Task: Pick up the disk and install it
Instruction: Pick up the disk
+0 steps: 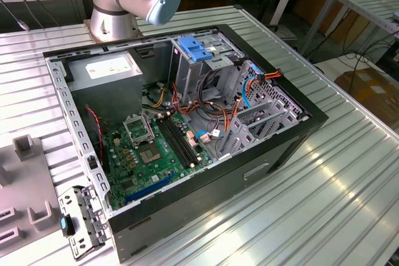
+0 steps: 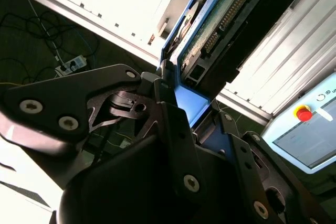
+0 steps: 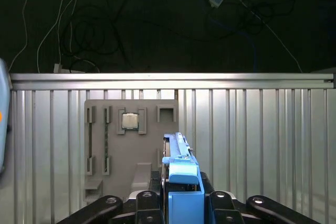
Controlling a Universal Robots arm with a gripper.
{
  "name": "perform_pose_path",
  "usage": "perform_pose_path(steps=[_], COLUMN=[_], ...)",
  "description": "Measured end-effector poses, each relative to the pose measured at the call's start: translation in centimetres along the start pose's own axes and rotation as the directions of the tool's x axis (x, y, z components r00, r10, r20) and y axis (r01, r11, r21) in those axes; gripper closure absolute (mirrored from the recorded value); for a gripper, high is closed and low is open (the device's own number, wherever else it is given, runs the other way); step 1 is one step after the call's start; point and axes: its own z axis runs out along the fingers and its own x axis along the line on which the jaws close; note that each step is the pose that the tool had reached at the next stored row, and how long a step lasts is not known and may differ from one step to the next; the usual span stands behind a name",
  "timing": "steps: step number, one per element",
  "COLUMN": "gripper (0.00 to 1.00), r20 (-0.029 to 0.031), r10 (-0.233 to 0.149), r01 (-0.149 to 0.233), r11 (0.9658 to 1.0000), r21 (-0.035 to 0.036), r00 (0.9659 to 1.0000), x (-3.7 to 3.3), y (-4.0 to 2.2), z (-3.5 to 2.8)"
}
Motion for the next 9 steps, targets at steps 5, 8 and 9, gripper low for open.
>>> perform_pose_path(steps=[5,8,9], gripper=[0.63,0.63,0.63], r20=[0.0001,0.0000,0.0000], r10=[0.000,0.000,0.000], r01=[0.000,0.000,0.000], r11=[1.0000,1.0000,1.0000], r21=[0.0001,0.0000,0.0000], r00=[1.0000,1.0000,1.0000], x=[-0.01,-0.01,-0.02], y=[-0.67,-1.04,-1.25], z=[-0.02,-0.03,-0.04])
